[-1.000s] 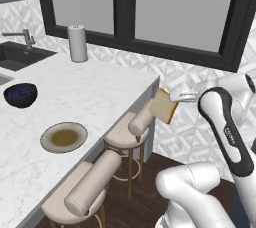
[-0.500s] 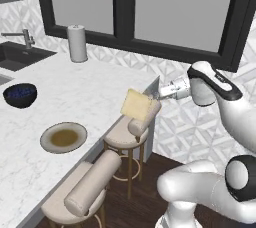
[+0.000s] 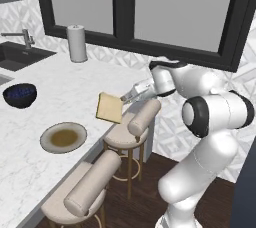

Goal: Start the toaster. Once the lever pops up, take the bread to the plate on the dining counter.

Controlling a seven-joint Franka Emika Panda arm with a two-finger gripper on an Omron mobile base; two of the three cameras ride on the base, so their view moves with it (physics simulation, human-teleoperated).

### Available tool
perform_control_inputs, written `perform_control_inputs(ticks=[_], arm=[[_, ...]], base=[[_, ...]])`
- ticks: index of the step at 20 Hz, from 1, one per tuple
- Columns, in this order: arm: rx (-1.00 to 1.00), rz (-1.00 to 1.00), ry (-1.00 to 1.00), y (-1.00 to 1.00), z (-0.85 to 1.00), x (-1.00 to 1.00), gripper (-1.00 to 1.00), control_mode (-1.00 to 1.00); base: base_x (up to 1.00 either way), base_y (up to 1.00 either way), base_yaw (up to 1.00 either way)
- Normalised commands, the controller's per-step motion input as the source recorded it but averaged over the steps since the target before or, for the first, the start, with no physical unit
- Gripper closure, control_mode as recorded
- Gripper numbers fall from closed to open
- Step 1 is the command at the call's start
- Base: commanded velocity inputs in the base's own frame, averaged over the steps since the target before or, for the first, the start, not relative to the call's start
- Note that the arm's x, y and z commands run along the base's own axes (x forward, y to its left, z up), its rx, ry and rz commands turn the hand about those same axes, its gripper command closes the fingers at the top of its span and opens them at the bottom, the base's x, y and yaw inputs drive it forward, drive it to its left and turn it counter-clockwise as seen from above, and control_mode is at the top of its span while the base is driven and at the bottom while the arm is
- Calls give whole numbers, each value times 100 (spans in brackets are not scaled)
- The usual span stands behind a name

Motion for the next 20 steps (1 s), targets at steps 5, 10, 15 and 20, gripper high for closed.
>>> perform_control_inputs(ticks=[5, 10, 15, 20], arm=[[0, 15, 0, 99, -44, 24, 100, -100], [-2, 0, 0, 83, -42, 34, 100, -100], [-11, -6, 0, 85, -45, 1, 100, -100], [-16, -3, 0, 51, -28, 26, 100, -100]], base=[[0, 0, 0], [0, 0, 0], [0, 0, 0], [0, 0, 0]])
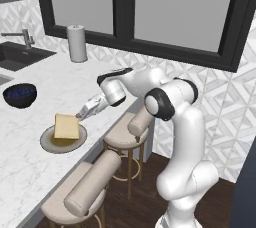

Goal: Start the toaster. Once the lever pops up, take the bread to the plate on the dining counter.

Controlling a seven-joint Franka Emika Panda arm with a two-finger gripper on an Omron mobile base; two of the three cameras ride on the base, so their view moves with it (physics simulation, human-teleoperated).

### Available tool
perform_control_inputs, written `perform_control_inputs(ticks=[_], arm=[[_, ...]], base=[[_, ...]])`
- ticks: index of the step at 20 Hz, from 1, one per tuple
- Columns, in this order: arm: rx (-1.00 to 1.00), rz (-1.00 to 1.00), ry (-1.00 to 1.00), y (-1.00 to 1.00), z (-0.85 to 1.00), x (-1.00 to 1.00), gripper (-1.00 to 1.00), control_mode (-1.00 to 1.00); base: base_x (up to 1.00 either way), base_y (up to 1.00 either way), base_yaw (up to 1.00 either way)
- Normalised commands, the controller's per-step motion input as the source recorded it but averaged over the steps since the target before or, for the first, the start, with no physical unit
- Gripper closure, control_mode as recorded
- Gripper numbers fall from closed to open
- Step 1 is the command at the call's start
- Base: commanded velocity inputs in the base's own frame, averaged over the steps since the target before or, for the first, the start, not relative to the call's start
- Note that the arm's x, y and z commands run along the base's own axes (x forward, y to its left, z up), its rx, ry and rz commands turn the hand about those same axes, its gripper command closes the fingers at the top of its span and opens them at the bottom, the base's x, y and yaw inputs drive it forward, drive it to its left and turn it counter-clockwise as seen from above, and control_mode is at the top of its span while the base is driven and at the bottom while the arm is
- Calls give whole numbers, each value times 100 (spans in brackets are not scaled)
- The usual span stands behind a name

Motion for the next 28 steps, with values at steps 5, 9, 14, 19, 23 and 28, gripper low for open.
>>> perform_control_inputs(ticks=[5, 9, 14, 19, 23, 28], arm=[[-13, 0, 3, -9, -11, 42, 100, -100], [-13, 0, 0, -4, -34, 8, 100, -100], [-15, 0, -6, 16, -40, 3, 100, -100], [-14, -2, -7, 27, -15, 38, 100, -100], [-14, -1, -6, 16, -17, 49, 100, -100], [-13, 0, -2, 23, -28, 37, 100, -100]], base=[[0, 0, 0], [0, 0, 0], [0, 0, 0], [0, 0, 0], [0, 0, 0], [0, 0, 0]])
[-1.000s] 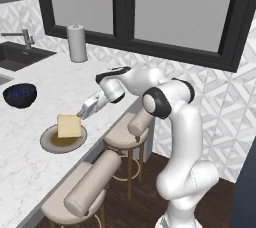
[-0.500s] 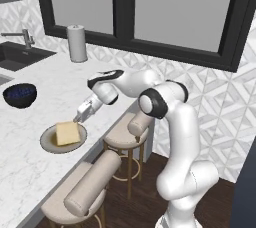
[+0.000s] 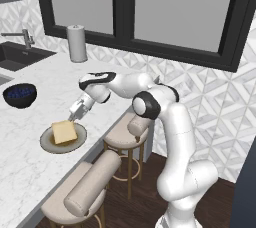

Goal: Start the toaster. Once the lever pops up, take the bread to the plate on the dining counter.

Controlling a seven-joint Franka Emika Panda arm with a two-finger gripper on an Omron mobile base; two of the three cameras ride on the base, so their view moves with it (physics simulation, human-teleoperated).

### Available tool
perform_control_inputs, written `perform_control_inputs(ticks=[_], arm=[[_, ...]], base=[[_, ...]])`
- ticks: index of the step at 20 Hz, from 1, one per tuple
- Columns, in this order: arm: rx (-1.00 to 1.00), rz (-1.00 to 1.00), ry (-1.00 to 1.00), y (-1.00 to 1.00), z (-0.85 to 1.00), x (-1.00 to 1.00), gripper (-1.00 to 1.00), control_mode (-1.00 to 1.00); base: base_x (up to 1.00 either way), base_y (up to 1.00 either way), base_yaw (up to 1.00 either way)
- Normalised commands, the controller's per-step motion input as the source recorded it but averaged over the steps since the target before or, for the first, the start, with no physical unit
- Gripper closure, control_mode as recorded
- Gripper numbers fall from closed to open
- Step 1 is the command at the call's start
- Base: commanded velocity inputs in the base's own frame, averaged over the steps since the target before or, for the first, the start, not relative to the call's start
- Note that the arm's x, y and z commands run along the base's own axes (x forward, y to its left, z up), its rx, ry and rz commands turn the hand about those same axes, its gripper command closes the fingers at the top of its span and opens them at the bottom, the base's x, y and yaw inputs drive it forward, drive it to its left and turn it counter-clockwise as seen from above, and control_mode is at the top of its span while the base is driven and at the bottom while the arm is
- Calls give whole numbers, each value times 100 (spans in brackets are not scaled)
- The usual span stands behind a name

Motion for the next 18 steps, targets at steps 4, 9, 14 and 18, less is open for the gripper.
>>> perform_control_inputs(ticks=[4, 9, 14, 18], arm=[[-11, 0, -4, 29, -21, 9, 100, -100], [-13, 0, -13, 8, 0, -16, -100, -100], [-12, 0, -18, 0, -2, -32, -100, -100], [-10, -1, -24, -2, 0, -48, -100, -100]], base=[[0, 0, 0], [0, 0, 0], [0, 0, 0], [0, 0, 0]])
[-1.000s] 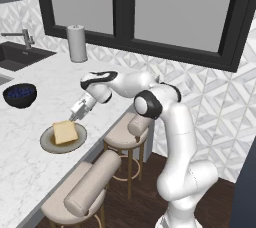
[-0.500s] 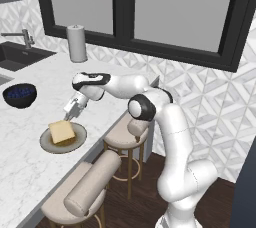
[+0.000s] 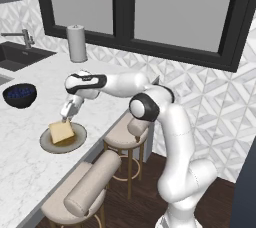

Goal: Start the toaster. Once the lever pops up, take the bread to the plate on the dining counter.

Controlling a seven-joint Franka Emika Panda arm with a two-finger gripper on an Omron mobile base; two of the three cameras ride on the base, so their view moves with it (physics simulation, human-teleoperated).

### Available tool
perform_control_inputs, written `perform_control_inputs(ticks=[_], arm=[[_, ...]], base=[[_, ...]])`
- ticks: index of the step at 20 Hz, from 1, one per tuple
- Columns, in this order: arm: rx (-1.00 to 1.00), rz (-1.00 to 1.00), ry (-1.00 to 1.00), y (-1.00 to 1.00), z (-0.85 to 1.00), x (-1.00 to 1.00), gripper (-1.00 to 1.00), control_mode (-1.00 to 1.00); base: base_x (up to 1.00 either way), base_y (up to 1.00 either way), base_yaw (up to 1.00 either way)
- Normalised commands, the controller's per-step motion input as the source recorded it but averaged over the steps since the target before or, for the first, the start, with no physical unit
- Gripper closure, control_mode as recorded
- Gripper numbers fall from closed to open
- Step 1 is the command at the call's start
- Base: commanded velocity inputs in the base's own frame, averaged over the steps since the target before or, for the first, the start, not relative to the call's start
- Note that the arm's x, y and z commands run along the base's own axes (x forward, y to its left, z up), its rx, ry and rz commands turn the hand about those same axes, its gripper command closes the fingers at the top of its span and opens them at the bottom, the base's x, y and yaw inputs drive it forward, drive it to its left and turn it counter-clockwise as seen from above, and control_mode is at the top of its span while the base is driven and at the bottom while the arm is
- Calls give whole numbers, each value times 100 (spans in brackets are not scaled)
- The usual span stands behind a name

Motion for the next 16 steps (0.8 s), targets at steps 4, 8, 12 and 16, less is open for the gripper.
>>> perform_control_inputs(ticks=[4, 8, 12, 16], arm=[[-4, -5, -31, -20, 16, -58, -100, -100], [-10, -15, -30, -45, 2, -71, -100, -100], [-11, -21, -24, -58, 0, -67, -100, -100], [-10, -22, -28, -47, 0, -28, -100, -100]], base=[[0, 0, 0], [0, 0, 0], [0, 0, 0], [0, 0, 0]])
